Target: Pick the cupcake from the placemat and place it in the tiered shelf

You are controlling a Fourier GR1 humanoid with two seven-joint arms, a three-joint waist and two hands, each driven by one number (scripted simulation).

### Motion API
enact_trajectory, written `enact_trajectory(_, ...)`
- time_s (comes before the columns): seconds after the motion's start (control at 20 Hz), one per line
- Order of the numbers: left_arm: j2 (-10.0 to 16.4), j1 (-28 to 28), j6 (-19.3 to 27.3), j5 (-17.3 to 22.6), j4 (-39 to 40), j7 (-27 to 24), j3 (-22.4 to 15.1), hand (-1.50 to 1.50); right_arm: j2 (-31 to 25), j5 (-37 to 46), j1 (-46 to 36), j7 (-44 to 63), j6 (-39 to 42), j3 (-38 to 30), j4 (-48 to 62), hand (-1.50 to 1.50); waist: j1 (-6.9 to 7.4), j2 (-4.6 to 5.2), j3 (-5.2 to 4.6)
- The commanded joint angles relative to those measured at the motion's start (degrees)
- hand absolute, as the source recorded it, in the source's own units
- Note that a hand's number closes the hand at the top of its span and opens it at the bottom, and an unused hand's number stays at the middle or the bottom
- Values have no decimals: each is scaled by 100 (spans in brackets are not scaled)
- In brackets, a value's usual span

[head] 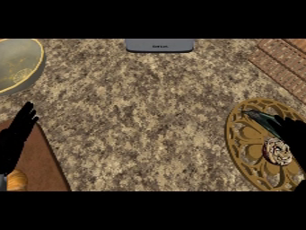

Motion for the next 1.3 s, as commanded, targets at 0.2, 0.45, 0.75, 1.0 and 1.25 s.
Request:
enact_trajectory(0.2,-156,-148,-84,-271,-299,448,173,0,425,591,-331,-458,81,-320,743,-150,-16,-4,2)
enact_trajectory(0.45,-291,-70,-164,-284,-315,414,312,0,518,843,22,-1401,-861,-497,1505,-150,-41,-4,3)
enact_trajectory(0.75,-561,63,-310,-561,-66,10,419,0,687,1043,-603,-1968,-758,-878,2344,-150,-15,-3,2)
enact_trajectory(1.0,-375,3,-584,-516,-73,141,751,0,1304,1565,-461,-1515,-803,-597,2389,-150,-22,-6,1)
enact_trajectory(1.25,-724,68,-397,-810,-100,68,582,0,1297,1408,-1130,-1993,-525,-870,3000,150,1,2,2)
